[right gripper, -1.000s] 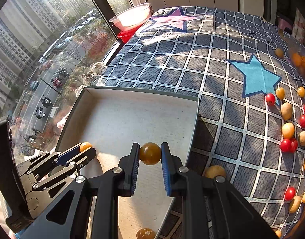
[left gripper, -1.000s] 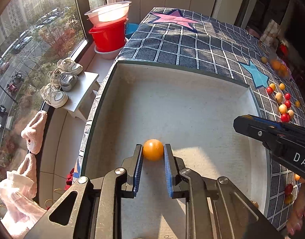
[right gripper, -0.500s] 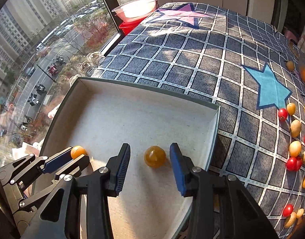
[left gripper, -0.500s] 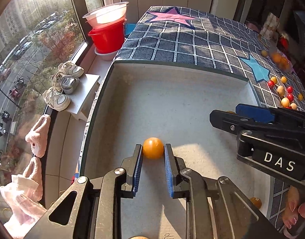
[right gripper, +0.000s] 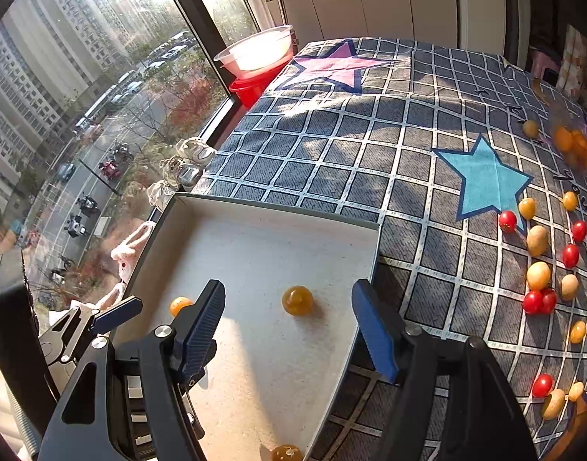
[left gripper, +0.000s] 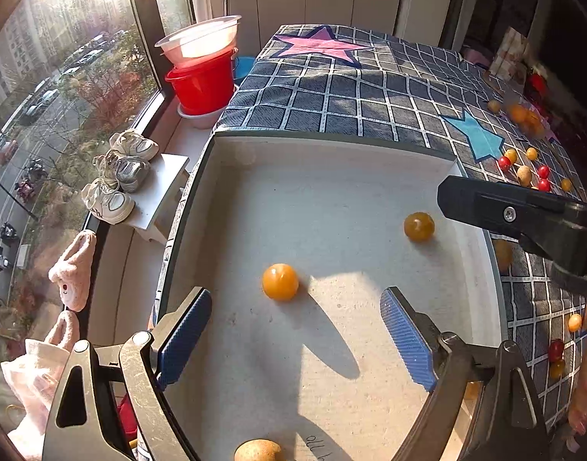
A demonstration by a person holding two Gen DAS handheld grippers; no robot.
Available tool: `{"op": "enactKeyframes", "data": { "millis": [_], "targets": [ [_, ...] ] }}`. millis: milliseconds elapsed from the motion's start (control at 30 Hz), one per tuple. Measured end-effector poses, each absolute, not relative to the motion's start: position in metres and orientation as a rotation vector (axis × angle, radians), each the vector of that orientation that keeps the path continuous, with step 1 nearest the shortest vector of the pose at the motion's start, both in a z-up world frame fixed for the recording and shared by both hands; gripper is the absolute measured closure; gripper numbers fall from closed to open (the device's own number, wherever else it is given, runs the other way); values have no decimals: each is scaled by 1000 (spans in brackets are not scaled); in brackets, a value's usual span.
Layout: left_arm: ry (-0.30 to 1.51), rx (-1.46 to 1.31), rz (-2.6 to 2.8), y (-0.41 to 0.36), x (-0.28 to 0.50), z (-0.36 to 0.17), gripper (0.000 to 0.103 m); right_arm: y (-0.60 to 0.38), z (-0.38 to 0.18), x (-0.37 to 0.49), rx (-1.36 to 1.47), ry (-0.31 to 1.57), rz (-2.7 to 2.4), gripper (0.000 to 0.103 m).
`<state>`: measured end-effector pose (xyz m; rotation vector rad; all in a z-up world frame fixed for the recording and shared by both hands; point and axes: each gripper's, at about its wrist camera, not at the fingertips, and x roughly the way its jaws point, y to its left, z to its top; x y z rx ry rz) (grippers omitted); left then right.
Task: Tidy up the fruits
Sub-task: 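Move both open tools back over the fruits on the cloth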
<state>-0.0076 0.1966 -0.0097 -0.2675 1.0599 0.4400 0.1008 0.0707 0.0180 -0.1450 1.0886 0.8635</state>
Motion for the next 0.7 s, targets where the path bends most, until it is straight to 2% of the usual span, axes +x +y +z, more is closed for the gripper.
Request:
{"op": "enactKeyframes", "data": {
  "millis": [33, 133, 700],
  "targets": [
    [1060, -267, 438, 195, -8, -9, 13, 67, 19, 100, -134, 1089, 866, 21],
    [1065, -268, 427, 189, -10, -8, 13, 54, 20, 102, -114, 1097, 848, 19],
    [1055, -159, 296, 111, 7, 15, 13, -88, -1, 111, -4, 1145, 643, 19]
  ]
}}
